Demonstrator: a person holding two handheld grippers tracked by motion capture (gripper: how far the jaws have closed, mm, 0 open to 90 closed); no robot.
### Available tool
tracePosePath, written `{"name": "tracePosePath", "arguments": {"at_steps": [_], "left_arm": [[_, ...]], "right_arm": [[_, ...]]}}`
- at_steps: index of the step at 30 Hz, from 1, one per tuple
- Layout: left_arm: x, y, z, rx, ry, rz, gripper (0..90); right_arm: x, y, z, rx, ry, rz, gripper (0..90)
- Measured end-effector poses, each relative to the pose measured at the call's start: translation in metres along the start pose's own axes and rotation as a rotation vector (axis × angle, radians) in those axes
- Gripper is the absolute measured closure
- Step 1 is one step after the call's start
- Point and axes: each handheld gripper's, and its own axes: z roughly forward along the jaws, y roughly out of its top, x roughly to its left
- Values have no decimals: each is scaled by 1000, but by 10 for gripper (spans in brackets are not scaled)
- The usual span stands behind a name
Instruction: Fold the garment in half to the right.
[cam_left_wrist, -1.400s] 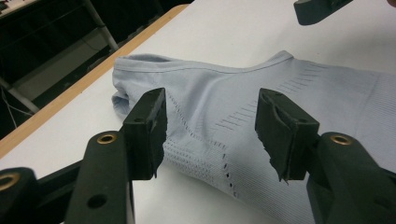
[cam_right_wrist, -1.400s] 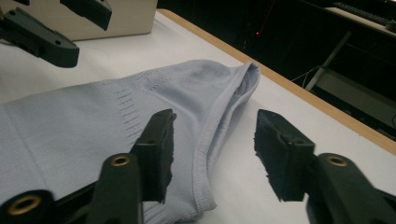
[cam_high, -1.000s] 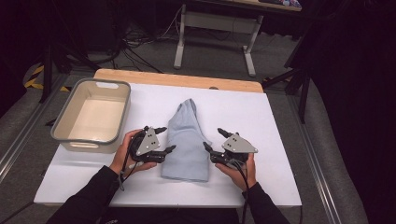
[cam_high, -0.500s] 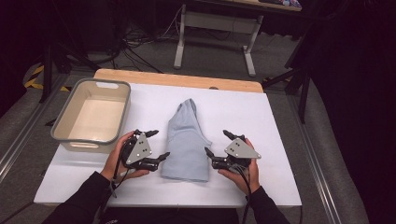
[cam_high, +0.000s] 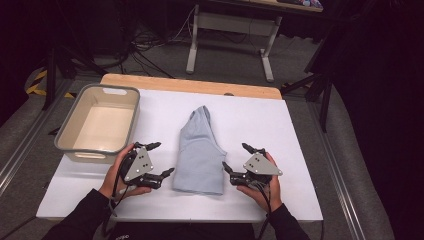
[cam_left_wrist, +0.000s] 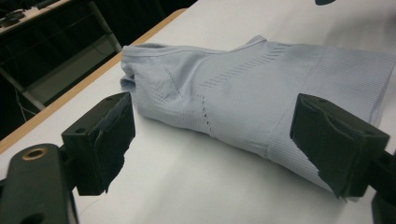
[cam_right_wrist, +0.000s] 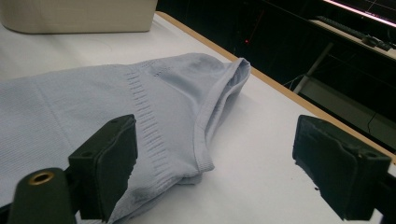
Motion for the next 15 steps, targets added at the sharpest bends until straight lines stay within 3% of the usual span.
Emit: {"name": "tracePosePath", "arguments": {"at_steps": [15], "left_arm": [[0, -23, -19, 24, 19, -54, 117]], "right_arm": [[-6, -12, -5, 31, -17, 10, 151]]}}
